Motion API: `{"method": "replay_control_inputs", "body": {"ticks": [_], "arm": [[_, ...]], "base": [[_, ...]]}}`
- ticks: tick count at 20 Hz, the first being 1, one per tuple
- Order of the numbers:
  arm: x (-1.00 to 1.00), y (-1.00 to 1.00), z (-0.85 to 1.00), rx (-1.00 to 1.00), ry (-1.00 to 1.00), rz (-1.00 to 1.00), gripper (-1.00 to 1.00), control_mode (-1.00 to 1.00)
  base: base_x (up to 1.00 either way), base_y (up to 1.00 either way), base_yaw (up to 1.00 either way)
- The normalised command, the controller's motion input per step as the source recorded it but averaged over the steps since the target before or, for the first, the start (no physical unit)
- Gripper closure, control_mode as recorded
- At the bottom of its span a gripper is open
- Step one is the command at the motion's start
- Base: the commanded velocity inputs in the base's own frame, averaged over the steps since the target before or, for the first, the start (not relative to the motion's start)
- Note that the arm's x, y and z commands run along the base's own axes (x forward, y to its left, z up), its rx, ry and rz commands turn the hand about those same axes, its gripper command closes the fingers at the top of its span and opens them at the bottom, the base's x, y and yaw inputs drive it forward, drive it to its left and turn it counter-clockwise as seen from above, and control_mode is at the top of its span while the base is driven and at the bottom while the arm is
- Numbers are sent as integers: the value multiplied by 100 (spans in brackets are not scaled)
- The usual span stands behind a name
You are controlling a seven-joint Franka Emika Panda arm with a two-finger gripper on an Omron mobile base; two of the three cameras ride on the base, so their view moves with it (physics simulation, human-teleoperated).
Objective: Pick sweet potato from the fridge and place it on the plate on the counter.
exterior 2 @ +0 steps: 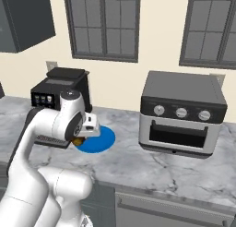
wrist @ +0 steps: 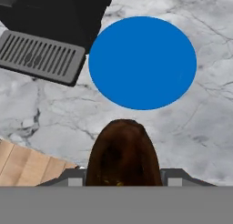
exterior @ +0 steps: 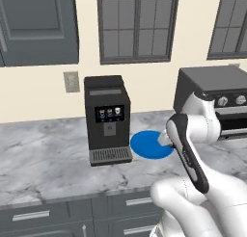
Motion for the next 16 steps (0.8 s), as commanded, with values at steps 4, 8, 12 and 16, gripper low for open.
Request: {"method": "replay_control_inputs", "body": {"ticks": [4, 8, 12, 16], "arm": [[64, 0, -37, 0, 0, 0, 100, -100], [62, -2, -36, 0, 0, 0, 100, -100], [52, -6, -37, 0, 0, 0, 100, -100], [51, -5, -37, 0, 0, 0, 100, -100]], "base": [[0, 0, 0], [0, 0, 0], [0, 0, 0], [0, 0, 0]]}}
